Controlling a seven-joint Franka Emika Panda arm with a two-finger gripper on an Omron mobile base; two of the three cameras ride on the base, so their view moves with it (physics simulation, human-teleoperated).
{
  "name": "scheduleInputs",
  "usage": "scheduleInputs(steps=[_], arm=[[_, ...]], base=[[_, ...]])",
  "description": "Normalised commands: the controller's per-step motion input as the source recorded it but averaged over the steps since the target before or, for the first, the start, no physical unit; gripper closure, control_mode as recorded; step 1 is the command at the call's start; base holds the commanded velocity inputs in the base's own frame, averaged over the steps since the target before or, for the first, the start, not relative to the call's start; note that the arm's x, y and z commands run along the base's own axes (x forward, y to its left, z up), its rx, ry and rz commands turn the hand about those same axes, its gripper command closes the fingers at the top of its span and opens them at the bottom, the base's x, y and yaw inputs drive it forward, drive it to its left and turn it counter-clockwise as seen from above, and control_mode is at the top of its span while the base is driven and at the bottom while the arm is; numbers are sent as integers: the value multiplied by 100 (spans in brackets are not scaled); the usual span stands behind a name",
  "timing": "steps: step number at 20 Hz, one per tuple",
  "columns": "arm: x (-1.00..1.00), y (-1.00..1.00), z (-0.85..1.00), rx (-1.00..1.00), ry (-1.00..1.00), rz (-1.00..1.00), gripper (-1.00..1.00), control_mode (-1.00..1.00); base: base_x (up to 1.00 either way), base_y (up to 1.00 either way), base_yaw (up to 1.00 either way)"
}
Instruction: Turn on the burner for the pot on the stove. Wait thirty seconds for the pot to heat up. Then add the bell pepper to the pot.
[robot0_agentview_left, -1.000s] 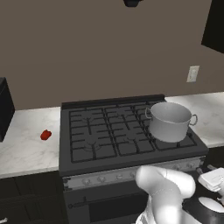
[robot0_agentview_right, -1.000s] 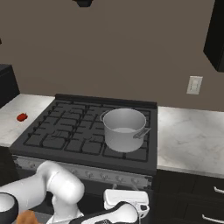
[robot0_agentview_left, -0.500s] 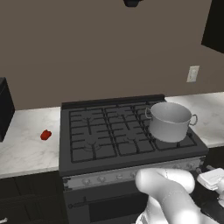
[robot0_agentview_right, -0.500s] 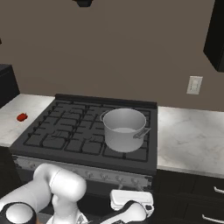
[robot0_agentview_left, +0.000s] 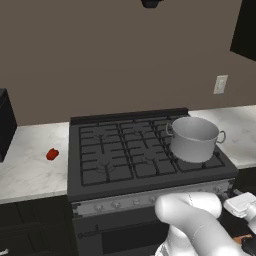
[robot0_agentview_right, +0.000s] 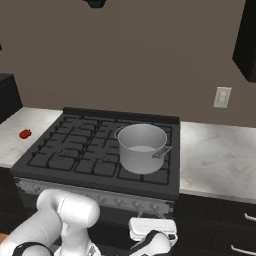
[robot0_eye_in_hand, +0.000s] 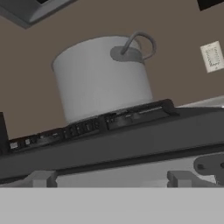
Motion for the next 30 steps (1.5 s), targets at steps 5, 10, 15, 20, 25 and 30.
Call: scheduleInputs(steps=[5, 10, 15, 20, 25, 30], arm=[[27, 0, -2, 0, 0, 0, -100, -100], [31, 0, -1, 0, 0, 0, -100, -100], [25, 0, -14, 0, 0, 0, -100, -100], [9, 0, -33, 0, 0, 0, -100, -100], [1, 0, -37, 0, 0, 0, -100, -100], [7, -3, -28, 0, 0, 0, -100, -100]], base=[[0, 0, 0], [0, 0, 0], [0, 0, 0], [0, 0, 0], [0, 0, 0], [0, 0, 0]])
